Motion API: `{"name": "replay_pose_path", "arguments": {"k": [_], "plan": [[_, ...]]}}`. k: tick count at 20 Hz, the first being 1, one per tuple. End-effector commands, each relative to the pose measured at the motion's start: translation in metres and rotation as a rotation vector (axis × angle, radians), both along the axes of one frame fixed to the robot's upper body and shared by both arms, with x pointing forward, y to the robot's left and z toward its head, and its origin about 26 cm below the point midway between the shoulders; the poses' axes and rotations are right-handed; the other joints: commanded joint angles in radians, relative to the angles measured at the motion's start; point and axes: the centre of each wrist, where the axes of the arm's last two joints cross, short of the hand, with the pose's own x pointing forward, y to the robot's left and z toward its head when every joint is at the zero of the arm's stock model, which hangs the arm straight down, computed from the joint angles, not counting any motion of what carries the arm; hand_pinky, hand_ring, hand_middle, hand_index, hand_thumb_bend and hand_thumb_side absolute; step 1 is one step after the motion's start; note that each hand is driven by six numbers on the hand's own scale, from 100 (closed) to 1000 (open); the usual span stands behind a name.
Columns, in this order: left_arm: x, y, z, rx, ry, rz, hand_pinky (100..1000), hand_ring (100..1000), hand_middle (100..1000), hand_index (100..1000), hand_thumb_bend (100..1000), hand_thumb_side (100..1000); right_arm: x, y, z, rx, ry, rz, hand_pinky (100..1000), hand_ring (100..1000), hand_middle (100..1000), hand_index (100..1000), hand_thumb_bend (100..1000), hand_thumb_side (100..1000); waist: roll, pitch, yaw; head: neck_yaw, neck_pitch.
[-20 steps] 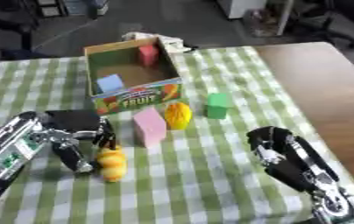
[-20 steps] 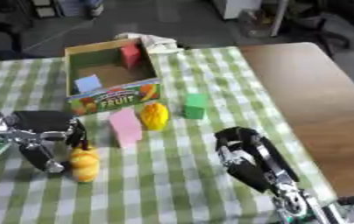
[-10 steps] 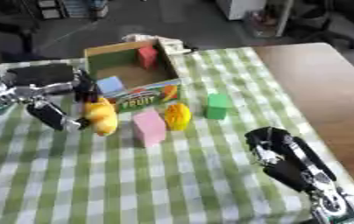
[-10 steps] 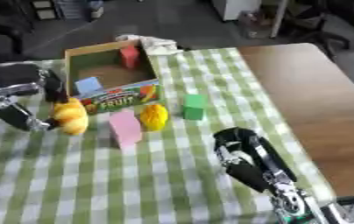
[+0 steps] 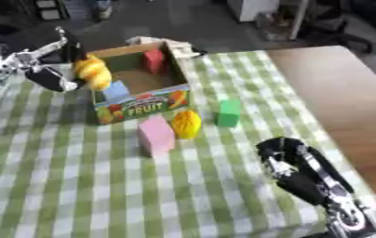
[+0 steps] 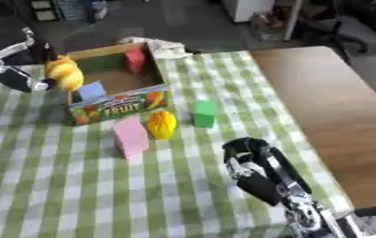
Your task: Pick up objects on the table and place them in the box.
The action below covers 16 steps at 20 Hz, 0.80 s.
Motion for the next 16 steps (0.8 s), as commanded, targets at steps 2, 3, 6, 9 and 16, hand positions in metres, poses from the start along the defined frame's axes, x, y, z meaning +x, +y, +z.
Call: {"name": "replay_pose_path", "arguments": {"k": [2, 3, 6, 9, 16], "plan": [[0.01, -0.002, -0.002, -0.06, -0.063, 0.122, 602, 532, 510, 690, 278, 110, 0.001, 0.003, 0.005, 0.01, -0.016, 0.024, 659, 735, 580, 695, 100, 527, 0.001, -0.007, -0.01, 0.016, 0.004], [0.011, -0.004, -0.006, -0.068, -0.071, 0.14, 605, 542, 519, 698, 274, 110, 0.002, 0.003, 0.006, 0.01, -0.017, 0.026, 659, 735, 580, 695, 100, 528, 0.0, -0.006, -0.013, 0.018, 0.004], [0.012, -0.008, -0.014, -0.091, -0.083, 0.174, 610, 556, 535, 714, 270, 113, 0.002, 0.004, 0.006, 0.012, -0.018, 0.031, 659, 735, 580, 696, 100, 528, -0.001, -0.004, -0.021, 0.023, 0.004], [0.012, -0.01, -0.019, -0.08, -0.078, 0.183, 630, 593, 585, 789, 299, 117, 0.002, 0.004, 0.007, 0.013, -0.019, 0.031, 659, 735, 580, 696, 100, 528, -0.002, -0.003, -0.024, 0.023, 0.004], [0.01, -0.006, -0.018, -0.064, -0.059, 0.159, 686, 692, 730, 888, 416, 376, 0.002, 0.004, 0.007, 0.012, -0.019, 0.029, 660, 736, 580, 696, 100, 529, -0.002, -0.004, -0.02, 0.018, 0.004]]}}
